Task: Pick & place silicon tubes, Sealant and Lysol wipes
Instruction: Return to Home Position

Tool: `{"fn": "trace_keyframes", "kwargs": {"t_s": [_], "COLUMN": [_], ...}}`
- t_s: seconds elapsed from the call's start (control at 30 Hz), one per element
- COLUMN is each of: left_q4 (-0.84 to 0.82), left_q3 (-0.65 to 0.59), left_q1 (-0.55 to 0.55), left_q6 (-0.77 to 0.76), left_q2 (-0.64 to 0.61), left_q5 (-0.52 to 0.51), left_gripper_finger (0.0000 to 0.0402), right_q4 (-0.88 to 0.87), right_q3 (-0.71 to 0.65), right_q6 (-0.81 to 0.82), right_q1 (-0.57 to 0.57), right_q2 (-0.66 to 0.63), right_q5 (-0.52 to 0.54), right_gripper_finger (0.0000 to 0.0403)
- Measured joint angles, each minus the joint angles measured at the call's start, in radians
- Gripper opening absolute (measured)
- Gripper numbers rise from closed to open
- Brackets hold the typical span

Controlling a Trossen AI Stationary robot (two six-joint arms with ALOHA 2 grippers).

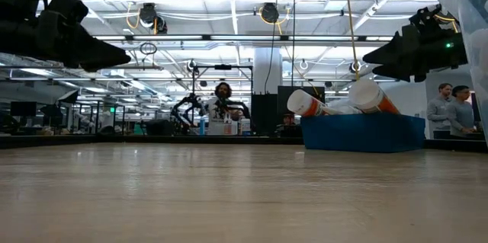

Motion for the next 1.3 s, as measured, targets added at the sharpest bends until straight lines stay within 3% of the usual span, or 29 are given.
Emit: {"fn": "trace_keyframes", "kwargs": {"t_s": [0.5,1.07,1.3], "left_q4": [0.001,0.002,0.002], "left_q3": [0.000,0.000,0.000], "left_q1": [0.000,0.000,0.000], "left_q6": [0.000,0.001,0.001], "left_q2": [0.000,0.000,0.000], "left_q5": [0.000,0.000,0.000], "left_gripper_finger": [0.0216,0.0191,0.0201], "right_q4": [0.004,0.006,0.006], "right_q3": [-0.001,-0.001,-0.001], "right_q6": [0.000,0.000,0.000], "right_q1": [0.000,0.000,0.000], "right_q2": [0.000,0.000,0.000], "right_q5": [0.003,0.004,0.004], "right_gripper_finger": [0.0393,0.0393,0.0393]}}
